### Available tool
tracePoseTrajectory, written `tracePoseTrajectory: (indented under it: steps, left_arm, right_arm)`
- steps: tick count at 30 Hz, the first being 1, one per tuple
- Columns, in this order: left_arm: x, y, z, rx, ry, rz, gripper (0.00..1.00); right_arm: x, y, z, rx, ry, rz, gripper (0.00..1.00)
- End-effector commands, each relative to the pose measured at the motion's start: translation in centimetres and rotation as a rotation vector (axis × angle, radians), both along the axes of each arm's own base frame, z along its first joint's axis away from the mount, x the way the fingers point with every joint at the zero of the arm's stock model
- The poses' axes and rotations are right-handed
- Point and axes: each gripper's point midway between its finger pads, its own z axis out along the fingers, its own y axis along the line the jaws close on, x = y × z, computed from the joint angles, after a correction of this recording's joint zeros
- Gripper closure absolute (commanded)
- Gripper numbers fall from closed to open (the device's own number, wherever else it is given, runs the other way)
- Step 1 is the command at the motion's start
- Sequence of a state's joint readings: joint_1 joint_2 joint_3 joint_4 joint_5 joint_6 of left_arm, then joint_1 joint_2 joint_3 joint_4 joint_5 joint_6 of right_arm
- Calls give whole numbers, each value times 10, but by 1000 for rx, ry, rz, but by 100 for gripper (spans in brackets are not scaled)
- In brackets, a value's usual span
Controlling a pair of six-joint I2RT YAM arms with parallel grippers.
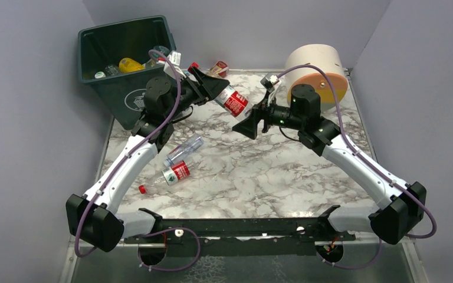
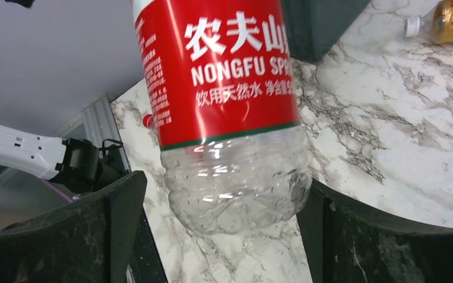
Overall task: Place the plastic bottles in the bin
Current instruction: Pick up the plastic bottle at the center of the board, then place the plastic bottle in the trash bin.
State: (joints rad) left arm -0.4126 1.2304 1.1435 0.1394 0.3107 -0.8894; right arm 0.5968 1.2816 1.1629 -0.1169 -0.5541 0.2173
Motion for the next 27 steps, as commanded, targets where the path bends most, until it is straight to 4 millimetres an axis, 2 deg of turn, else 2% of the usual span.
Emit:
tracePoseTrajectory:
  steps: [1,6,9,12,13,18,22,27]
  left_arm:
    - [11,8,20,44,-70,36,37]
    - [25,22,28,54,-82,55,37]
    - [36,42,37,65,-95,89,37]
    - [51,71,56,77,-127,146,37]
    - [67,104,82,85,-170,211,36]
    - [82,141,113,88,-228,292,36]
    - [91,173,129,92,-260,364,36]
    - [103,217,129,107,-262,470,36]
  right_arm:
    - [-6,-6,5,-8,-9,-19,2]
    - [-8,-10,4,-17,-7,-34,0]
    - [-10,-13,3,-23,-4,-42,0]
    - [-11,-16,-5,-29,2,-51,1]
    - [-13,-15,-17,-38,29,-41,0]
    - [-15,-12,-26,-33,56,-26,0]
    - [-15,-9,-32,-37,70,-17,0]
    - [-15,-7,-42,-42,92,-2,0]
